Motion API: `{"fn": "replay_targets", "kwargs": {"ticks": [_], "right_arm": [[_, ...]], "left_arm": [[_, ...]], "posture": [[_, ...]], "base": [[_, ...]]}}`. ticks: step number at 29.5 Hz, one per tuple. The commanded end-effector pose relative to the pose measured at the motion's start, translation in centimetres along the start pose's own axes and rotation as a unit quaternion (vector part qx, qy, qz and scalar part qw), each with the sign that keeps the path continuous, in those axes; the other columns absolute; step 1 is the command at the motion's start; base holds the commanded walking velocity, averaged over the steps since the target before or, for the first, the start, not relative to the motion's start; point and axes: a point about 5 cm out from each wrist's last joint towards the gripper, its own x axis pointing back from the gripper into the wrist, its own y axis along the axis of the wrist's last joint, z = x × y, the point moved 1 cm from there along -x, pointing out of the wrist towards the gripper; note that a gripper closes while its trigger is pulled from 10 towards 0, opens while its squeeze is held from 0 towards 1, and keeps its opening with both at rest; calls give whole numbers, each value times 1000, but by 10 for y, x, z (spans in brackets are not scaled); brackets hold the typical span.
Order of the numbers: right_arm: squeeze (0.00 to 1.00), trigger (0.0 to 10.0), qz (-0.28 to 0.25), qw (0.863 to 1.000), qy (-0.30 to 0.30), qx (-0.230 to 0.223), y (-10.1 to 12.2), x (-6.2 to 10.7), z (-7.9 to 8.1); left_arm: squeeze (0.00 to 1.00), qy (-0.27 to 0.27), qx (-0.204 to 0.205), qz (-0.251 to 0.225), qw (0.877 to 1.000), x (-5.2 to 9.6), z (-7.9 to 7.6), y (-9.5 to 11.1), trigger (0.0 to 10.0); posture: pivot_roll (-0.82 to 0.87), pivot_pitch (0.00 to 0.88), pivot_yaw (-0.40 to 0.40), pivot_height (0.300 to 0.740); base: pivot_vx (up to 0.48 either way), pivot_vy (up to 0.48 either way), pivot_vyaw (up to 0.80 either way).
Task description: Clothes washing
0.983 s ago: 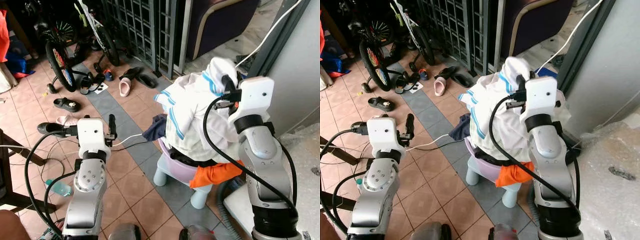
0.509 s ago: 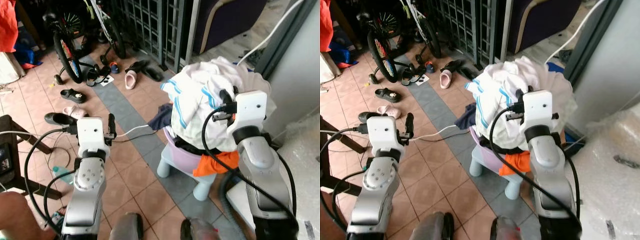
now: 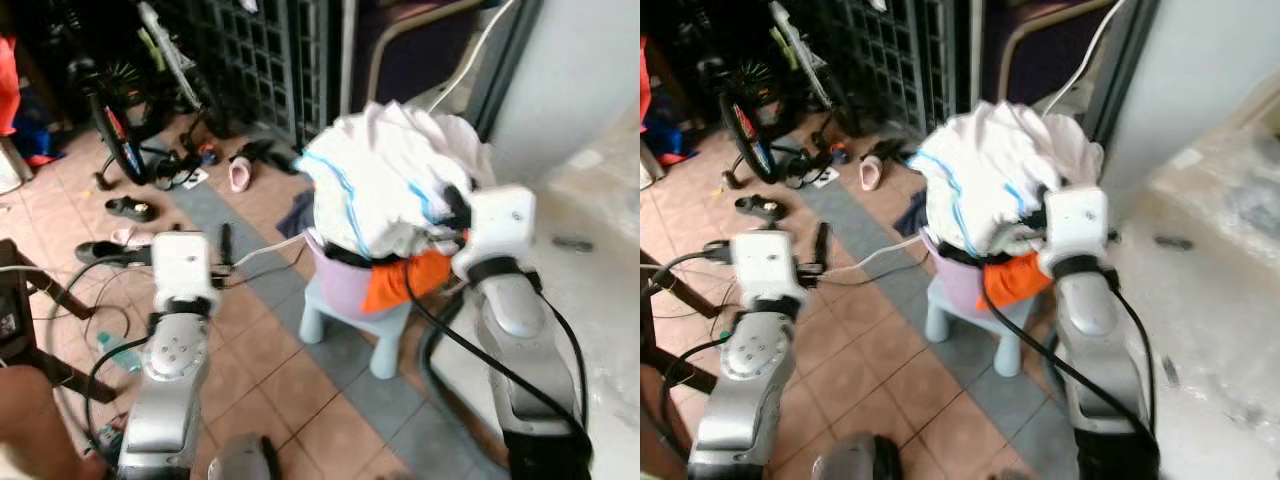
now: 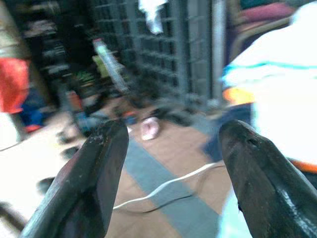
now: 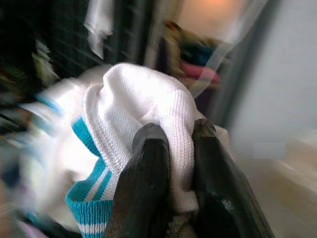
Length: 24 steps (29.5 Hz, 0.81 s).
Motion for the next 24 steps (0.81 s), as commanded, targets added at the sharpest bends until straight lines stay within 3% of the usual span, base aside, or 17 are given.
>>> {"fn": "replay_targets", "kwargs": {"ticks": [1, 7, 13, 15, 24], "right_arm": [[0, 10000, -21, 1000, -19, 5, 11, -4, -4], [0, 10000, -19, 999, -32, 17, 10, -5, -8], [0, 10000, 6, 993, -86, 86, 3, -4, -28], [0, 10000, 26, 991, -99, 85, -5, -3, -33], [0, 10000, 30, 994, -84, 69, -8, -3, -25]], "left_arm": [[0, 3, -10, -12, 1000, -3, 6, 6, 10000], [0, 2, -9, -11, 1000, -3, 6, 5, 10000], [0, 1, -7, -11, 1000, -2, 6, 6, 10000], [0, 1, -7, -11, 1000, -2, 7, 5, 10000], [0, -21, 0, -14, 1000, -3, 3, 6, 10000]], "posture": [[-34, 65, 71, 740], [-35, 65, 73, 740], [-35, 65, 72, 740], [-35, 65, 72, 740], [-36, 61, 70, 740]], "base": [[0, 0, -800], [0, 0, -800], [0, 0, -800], [0, 0, -800], [0, 0, -800]]}}
